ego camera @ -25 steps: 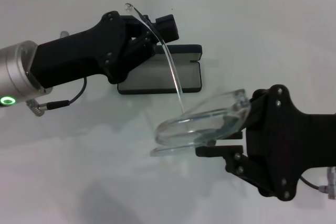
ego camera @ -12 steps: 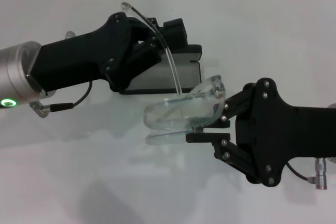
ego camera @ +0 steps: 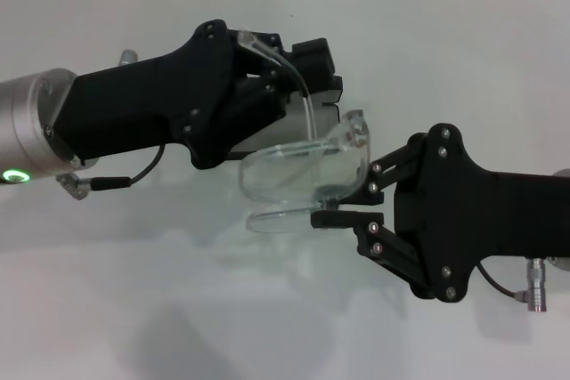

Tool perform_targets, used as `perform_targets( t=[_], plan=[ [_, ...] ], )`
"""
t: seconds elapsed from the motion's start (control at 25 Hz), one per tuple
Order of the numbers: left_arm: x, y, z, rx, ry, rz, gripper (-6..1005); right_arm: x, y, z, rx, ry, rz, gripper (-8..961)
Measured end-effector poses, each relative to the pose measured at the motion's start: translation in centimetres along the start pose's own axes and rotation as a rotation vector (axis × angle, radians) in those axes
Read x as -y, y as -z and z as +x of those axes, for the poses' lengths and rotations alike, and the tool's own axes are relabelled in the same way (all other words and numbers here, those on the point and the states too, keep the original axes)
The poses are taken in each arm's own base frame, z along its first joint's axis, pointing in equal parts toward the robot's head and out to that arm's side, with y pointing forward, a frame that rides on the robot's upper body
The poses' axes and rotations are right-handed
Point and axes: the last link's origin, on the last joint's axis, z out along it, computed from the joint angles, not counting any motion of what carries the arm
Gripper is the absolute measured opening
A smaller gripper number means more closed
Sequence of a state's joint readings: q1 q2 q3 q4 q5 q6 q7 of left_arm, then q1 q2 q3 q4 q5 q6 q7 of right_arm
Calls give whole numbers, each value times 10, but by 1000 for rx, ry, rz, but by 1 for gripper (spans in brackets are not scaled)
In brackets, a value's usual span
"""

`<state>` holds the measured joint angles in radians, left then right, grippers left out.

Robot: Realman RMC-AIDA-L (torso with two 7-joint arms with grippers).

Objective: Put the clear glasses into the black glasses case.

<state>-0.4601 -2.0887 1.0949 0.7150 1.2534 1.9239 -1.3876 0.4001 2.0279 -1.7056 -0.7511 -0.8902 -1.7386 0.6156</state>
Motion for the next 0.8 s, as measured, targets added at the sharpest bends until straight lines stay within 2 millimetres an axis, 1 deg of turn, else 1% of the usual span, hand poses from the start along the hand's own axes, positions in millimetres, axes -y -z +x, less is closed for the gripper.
perform_targets(
  t=[0.24, 0.8],
  plan=[
    [-2, -5, 1, 17, -10, -29, 57, 2, 0, 2, -12, -7, 11, 52],
    [-3, -5, 3, 20, -18, -31, 57, 10, 1, 3, -27, 3, 54, 52]
  ],
)
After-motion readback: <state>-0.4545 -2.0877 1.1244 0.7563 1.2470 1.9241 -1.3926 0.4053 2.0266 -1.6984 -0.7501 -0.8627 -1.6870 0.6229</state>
